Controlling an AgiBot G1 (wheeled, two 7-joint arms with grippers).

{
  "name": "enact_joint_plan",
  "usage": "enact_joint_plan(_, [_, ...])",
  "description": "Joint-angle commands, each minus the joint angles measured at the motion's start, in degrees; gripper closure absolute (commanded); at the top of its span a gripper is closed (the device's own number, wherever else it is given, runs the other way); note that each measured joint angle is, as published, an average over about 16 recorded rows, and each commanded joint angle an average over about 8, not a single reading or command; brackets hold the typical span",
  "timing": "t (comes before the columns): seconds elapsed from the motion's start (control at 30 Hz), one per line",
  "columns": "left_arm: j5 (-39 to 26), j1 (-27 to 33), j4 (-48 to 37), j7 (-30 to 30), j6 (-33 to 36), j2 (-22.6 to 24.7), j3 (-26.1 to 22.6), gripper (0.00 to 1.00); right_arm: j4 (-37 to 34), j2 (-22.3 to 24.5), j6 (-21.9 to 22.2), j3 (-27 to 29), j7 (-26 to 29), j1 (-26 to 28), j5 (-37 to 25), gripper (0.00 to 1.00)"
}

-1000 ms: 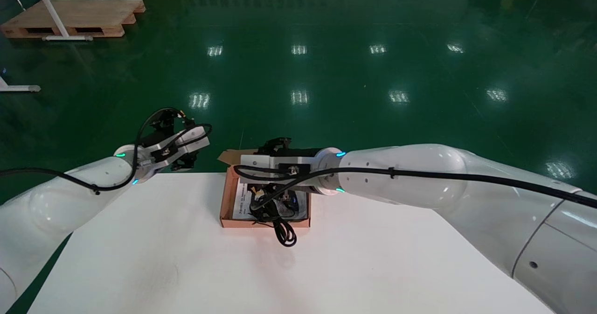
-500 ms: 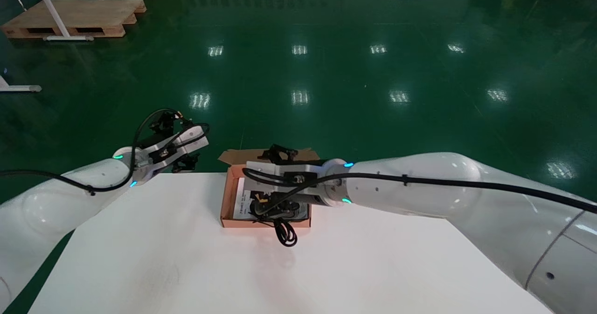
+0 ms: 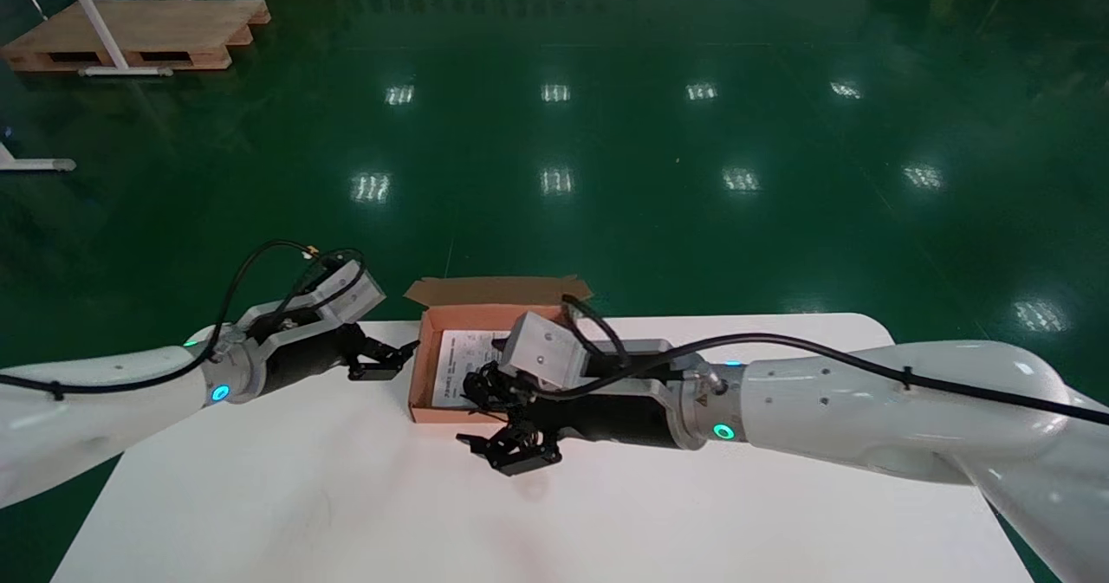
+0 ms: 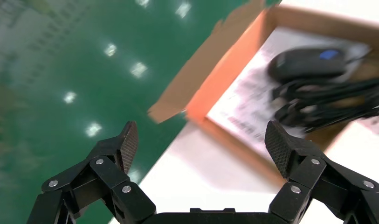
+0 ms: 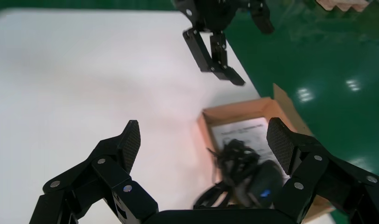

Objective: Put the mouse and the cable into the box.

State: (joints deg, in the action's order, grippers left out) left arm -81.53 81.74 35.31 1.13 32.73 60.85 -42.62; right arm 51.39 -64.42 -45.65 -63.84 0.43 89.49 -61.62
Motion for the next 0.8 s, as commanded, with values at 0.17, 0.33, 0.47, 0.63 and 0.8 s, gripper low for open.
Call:
enact_joint_plan(0.17, [5.64, -2.87, 5.44, -1.69, 7.54, -3.67, 3.78, 0.00, 3.29, 4.35, -5.93, 7.08, 1.53, -4.14, 2.93, 0.00])
enact_joint_plan(0.33, [10.39, -5.28, 10.02, -3.11, 13.87, -6.76, 6.96, 0.00, 6.05, 8.01, -10.91, 13.03, 2.81, -7.61, 5.39, 0.00])
enact_joint_plan(0.47, [14.14, -7.19, 13.64, -4.23, 18.88, -9.21, 9.48, 0.00, 8.23, 10.90, -14.86, 17.74, 3.83, -10.36, 7.33, 0.00])
enact_joint_plan(0.63, [18.88, -9.60, 18.21, -5.65, 25.21, -12.29, 12.66, 0.00, 10.99, 14.56, -19.84, 23.69, 5.11, -13.83, 9.79, 0.00])
enact_joint_plan(0.8, [23.60, -12.00, 22.76, -7.06, 31.50, -15.36, 15.82, 0.00, 13.73, 18.20, -24.79, 29.60, 6.39, -17.28, 12.23, 0.00])
